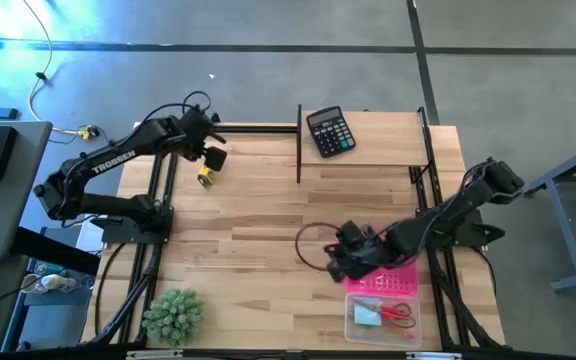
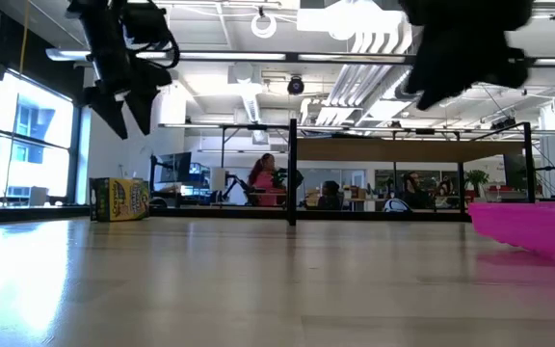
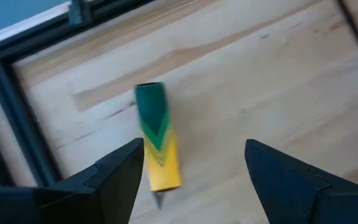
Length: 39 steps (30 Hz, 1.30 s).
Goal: Pack school essentials
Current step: Put the yellow crayon box into the supply box
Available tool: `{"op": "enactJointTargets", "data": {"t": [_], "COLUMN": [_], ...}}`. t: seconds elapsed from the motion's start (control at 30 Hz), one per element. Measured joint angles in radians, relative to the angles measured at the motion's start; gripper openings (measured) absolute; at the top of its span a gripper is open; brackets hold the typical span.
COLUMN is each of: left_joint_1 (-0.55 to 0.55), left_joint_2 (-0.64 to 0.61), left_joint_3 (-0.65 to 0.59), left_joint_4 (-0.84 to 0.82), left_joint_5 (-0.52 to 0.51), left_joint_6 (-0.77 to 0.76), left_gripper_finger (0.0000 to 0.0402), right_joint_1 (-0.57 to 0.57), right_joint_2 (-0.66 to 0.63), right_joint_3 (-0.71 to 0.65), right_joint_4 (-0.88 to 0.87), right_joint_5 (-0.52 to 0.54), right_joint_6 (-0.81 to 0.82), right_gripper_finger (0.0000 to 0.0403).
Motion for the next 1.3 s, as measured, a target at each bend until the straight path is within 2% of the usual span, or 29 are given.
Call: {"op": "enactJointTargets", "data": {"t": [0.23,0.43,0.73,0.93,1.3], "left_joint_1": [0.032,0.032,0.032,0.032,0.023], "left_joint_2": [0.073,0.152,0.216,0.261,0.340], "left_joint_3": [0.000,0.000,0.000,0.000,0.000], "left_joint_4": [0.000,0.001,0.002,0.003,0.005], "left_joint_5": [0.008,-0.001,-0.030,-0.044,-0.040], "left_joint_6": [0.074,0.058,-0.051,-0.107,-0.144], "left_gripper_finger": [0.0266,0.0266,0.0266,0.0266,0.0265], "right_joint_1": [-0.127,-0.207,-0.290,-0.322,-0.371], "right_joint_2": [0.000,0.000,0.000,0.000,0.000], "right_joint_3": [0.050,0.077,0.116,0.148,0.292], "right_joint_4": [0.000,-0.002,-0.005,-0.014,-0.225], "right_joint_5": [0.004,-0.005,-0.089,-0.097,-0.097], "right_joint_6": [-0.162,-0.302,-0.483,-0.579,-0.691], "right_gripper_finger": [0.0108,0.0108,0.0108,0.0108,0.0108]}}
